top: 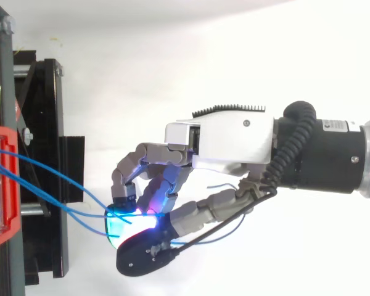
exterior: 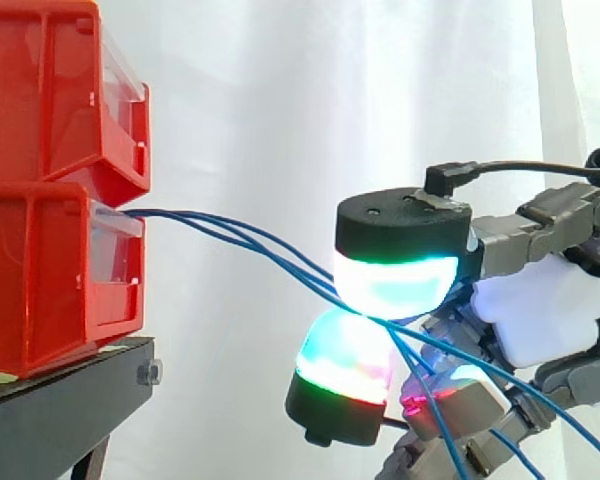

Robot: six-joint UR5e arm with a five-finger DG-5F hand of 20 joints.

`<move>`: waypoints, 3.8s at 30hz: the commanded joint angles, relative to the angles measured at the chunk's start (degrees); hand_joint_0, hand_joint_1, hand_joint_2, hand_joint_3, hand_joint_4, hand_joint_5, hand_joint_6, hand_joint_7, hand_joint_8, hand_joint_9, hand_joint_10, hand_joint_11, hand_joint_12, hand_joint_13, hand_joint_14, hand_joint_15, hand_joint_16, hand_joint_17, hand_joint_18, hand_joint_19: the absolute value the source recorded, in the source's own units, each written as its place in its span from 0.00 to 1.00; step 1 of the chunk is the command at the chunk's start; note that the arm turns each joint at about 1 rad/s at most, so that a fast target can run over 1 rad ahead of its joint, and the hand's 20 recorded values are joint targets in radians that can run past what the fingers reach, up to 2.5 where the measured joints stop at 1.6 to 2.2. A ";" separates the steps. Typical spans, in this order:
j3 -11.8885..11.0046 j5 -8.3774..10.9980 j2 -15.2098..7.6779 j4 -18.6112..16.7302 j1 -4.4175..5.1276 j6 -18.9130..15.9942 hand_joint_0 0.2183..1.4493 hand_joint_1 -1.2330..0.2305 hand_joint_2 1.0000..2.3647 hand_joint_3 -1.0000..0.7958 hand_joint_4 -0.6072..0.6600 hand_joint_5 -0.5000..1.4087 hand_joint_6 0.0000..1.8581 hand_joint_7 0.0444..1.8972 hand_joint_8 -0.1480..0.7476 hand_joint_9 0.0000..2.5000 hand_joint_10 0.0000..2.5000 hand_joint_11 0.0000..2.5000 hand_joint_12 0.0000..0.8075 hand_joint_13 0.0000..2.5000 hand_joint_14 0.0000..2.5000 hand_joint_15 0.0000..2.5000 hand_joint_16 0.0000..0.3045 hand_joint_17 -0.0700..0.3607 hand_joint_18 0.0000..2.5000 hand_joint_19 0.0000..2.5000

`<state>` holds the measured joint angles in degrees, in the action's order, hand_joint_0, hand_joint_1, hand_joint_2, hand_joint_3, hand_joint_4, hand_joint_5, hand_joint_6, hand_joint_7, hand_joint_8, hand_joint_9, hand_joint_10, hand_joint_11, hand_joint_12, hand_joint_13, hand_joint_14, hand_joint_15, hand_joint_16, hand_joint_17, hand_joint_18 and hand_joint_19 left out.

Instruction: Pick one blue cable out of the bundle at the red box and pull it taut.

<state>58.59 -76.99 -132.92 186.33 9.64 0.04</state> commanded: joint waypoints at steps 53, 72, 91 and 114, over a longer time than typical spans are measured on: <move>-0.32 5.45 -0.06 0.53 -2.26 0.66 0.27 0.40 0.00 0.28 0.56 0.16 0.50 0.44 0.53 0.43 0.00 0.44 0.48 0.29 0.01 0.17 0.18 0.45 0.19 0.05; -0.32 8.44 -0.06 -1.50 -2.34 4.18 0.29 0.46 0.01 0.43 0.55 0.16 0.50 0.47 0.53 0.43 0.00 0.45 0.48 0.28 0.01 0.17 0.18 0.44 0.18 0.07; -0.23 8.44 0.03 -1.32 -1.99 4.09 0.22 0.53 0.00 0.28 0.58 0.16 0.49 0.42 0.56 0.43 0.00 0.44 0.51 0.29 0.01 0.17 0.19 0.47 0.20 0.07; -0.14 8.44 -0.06 -1.23 -1.82 4.09 0.31 0.38 0.01 0.44 0.53 0.16 0.51 0.47 0.53 0.44 0.01 0.45 0.47 0.29 0.01 0.17 0.17 0.43 0.21 0.07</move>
<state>58.41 -68.48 -132.96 185.04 7.84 4.16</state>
